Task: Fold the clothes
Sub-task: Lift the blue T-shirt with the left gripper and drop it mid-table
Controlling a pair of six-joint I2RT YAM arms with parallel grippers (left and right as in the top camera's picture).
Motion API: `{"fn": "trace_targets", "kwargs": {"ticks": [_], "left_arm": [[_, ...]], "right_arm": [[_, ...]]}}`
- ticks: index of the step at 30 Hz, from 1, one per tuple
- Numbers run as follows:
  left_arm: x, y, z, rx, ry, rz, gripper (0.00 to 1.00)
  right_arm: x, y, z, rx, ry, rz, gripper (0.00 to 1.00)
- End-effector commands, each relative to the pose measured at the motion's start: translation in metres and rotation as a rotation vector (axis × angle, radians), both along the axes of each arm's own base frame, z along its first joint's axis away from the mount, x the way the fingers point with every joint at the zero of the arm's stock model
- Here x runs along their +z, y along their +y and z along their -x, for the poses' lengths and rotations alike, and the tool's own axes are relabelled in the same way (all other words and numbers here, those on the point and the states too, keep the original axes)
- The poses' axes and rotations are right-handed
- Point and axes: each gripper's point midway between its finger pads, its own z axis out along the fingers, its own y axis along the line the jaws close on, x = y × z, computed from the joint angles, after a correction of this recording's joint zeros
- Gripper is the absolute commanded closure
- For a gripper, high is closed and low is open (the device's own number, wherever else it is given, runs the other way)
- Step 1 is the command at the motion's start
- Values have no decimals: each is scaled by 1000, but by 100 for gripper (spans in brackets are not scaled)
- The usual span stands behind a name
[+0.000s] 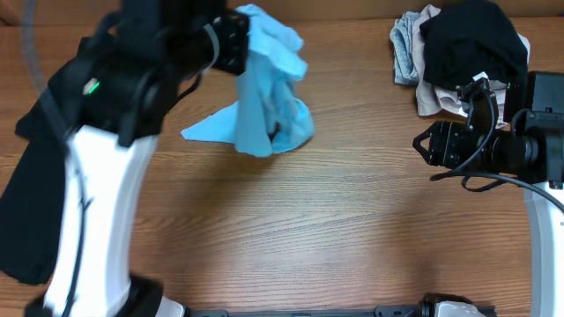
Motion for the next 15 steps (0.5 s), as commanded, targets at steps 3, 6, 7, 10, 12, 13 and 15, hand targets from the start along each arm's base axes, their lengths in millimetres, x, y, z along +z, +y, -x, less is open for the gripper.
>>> {"fn": "trace_targets", "kwargs": {"ticks": [3, 6, 7, 10, 12, 13, 15], "left_arm": [[60, 41, 56, 113, -149, 2, 96], [55, 43, 64, 121, -119, 10, 96], [53, 43, 64, 124, -107, 10, 96], [41, 39, 54, 129, -66, 10, 96], [28, 30, 40, 113, -25, 13, 96], [21, 23, 33, 98, -5, 12, 96], [2, 8, 16, 63, 42, 10, 96]], "right_arm": [[14, -2, -4, 0, -61, 14, 45], [15, -2, -6, 0, -71, 14, 45], [15, -2, -6, 0, -72, 14, 45], [15, -2, -6, 0, -73, 15, 45], [15, -2, -6, -1, -72, 15, 45], [15, -3, -6, -2, -71, 18, 45], [14, -4, -7, -8, -70, 28, 45]]}}
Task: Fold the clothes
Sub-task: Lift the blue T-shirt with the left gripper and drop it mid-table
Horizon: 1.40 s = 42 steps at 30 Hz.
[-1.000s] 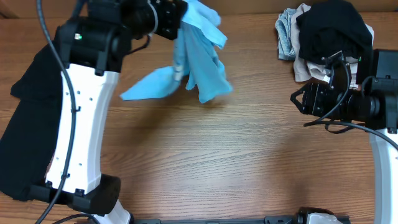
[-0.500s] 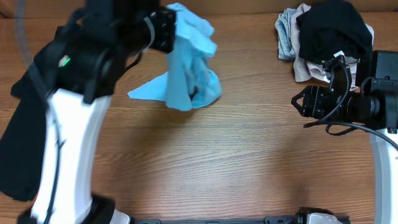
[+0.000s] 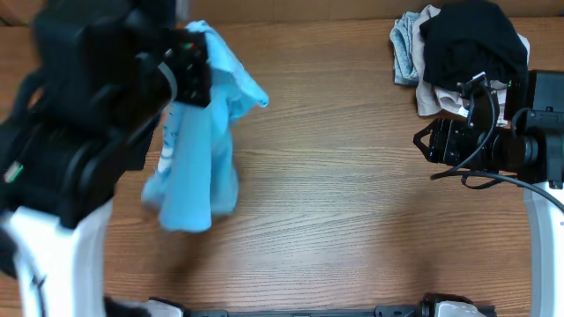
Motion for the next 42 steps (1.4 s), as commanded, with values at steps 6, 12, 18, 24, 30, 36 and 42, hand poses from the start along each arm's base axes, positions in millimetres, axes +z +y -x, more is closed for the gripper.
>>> {"fn": "trace_targets", "kwargs": {"ticks": [6, 12, 18, 24, 30, 36, 42], "left_arm": [[-98, -89, -91, -166, 188, 22, 96], [-159, -148, -158, -255, 123, -21, 40], [-149, -129, -162, -220, 115, -18, 0], [-102, -53, -120, -114, 158, -22, 0], [-35, 11, -60, 11, 69, -23, 0], [-25, 65, 4, 251, 123, -79, 0], [-82, 91, 33, 434, 397, -128, 0]], "right_arm": [[11, -5, -2, -11, -48, 33, 45], [13, -6, -5, -12, -60, 34, 45], [13, -5, -6, -14, -61, 32, 44], [15, 1, -9, 5, -74, -4, 44], [19, 12, -12, 40, -87, -64, 45], [20, 22, -10, 47, -76, -93, 46], [11, 42, -11, 49, -49, -63, 47]]}}
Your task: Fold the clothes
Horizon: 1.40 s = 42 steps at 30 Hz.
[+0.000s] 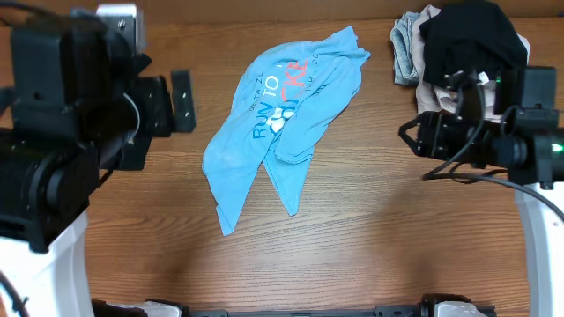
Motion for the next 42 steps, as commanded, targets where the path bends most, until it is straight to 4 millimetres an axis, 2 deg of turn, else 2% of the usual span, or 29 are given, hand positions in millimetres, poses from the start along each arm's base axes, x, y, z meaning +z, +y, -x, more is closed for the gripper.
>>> {"fn": "trace_targets", "kwargs": {"ticks": [1, 4, 8, 13, 16, 22, 24, 27, 31, 36, 42], "left_arm": [[-46, 15, -15, 170, 162, -33, 0], [-77, 14, -14, 207, 264, -34, 0], [-133, 14, -16, 236, 409, -63, 0], [-211, 5, -16, 223, 554, -65, 0], [-251, 5, -14, 248, 596, -61, 5], [-320, 11, -6, 288, 653, 12, 28], [-337, 15, -7, 292, 647, 36, 37], [-358, 16, -14, 272, 619, 79, 44], [-373, 11, -23, 240, 578, 106, 47], [-395, 10, -26, 216, 607, 87, 48], [-427, -1, -14, 182, 729, 123, 48]], "right_arm": [[-6, 8, 0, -41, 27, 30, 47], [-19, 7, 0, -108, 60, 106, 47], [-34, 0, -1, -177, 92, 168, 47], [-49, 1, -7, -174, 116, 174, 46], [-54, 2, -10, -173, 126, 177, 46], [-61, 2, -13, -165, 146, 185, 46], [-63, 2, -14, -165, 151, 187, 46], [-66, 3, -15, -164, 162, 189, 46], [-68, 3, -16, -162, 168, 188, 46], [-68, 3, -16, -163, 166, 187, 46], [-67, 3, -17, -163, 162, 186, 46]]}}
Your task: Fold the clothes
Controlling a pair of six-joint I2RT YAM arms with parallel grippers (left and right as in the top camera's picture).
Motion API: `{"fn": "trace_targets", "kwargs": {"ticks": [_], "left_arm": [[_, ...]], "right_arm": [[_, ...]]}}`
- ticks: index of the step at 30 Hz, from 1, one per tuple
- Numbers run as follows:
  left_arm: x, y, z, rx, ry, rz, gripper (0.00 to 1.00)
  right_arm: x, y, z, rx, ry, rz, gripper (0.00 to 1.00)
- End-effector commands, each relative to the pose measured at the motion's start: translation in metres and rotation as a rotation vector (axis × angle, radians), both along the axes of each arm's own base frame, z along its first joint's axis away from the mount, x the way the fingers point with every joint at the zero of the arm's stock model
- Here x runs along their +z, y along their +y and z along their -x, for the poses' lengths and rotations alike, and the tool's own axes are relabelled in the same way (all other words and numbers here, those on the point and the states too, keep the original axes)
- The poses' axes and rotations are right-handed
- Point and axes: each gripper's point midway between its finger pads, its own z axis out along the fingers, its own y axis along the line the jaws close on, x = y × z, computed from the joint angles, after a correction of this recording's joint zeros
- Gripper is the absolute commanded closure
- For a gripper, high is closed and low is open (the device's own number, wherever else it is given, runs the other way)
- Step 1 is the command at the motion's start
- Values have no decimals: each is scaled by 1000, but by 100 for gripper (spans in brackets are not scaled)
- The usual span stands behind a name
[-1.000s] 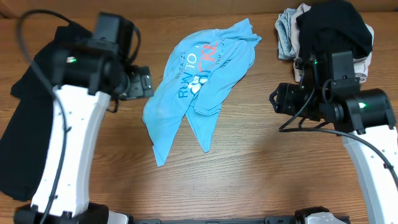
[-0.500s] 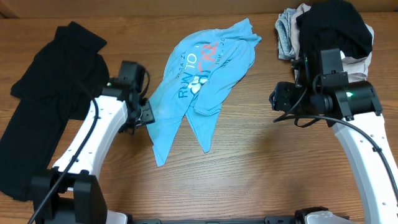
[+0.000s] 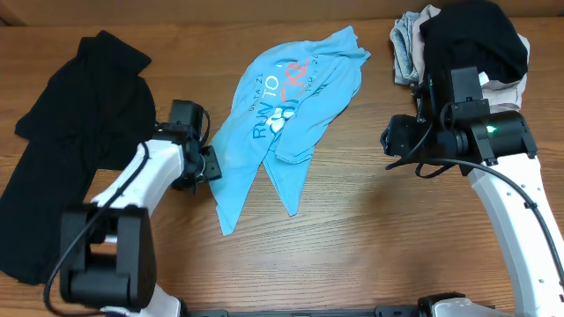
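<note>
A light blue T-shirt (image 3: 282,110) with printed lettering lies crumpled and partly spread at the middle of the table, its lower part split into two tails. My left gripper (image 3: 210,164) is low on the table at the shirt's left lower edge, its fingers apart and nothing between them. My right gripper (image 3: 389,146) hovers to the right of the shirt, apart from it, open and empty.
A black garment (image 3: 70,141) lies spread along the table's left side, under and beside the left arm. At the back right sits a pile of clothes: a black piece (image 3: 471,40) on top of grey and beige ones (image 3: 407,48).
The left arm was raised at the far left. Its gripper is now down on the table at the shirt's left edge. The right gripper is a little further left. The shirt has not moved.
First my left gripper held the blue shirt hanging in the air at the back. It then hung further left and nearer the front. Then the shirt lay released on the table with the gripper open. Now both grippers stand closer to it.
</note>
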Motion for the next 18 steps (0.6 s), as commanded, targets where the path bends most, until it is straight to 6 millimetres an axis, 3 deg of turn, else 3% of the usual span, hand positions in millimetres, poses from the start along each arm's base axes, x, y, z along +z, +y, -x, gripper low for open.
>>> {"fn": "trace_targets", "kwargs": {"ticks": [1, 11, 15, 18], "left_arm": [[-18, -12, 13, -48, 77, 61, 47], [-19, -25, 35, -82, 165, 113, 44], [-19, -36, 39, -146, 170, 104, 50], [-20, -38, 40, -181, 165, 54, 61]], "right_arm": [[0, -1, -2, -5, -6, 7, 46], [1, -1, -4, -5, -17, 5, 46], [2, -1, -5, -5, -22, 5, 46], [2, -1, -5, -5, -22, 5, 46]]}}
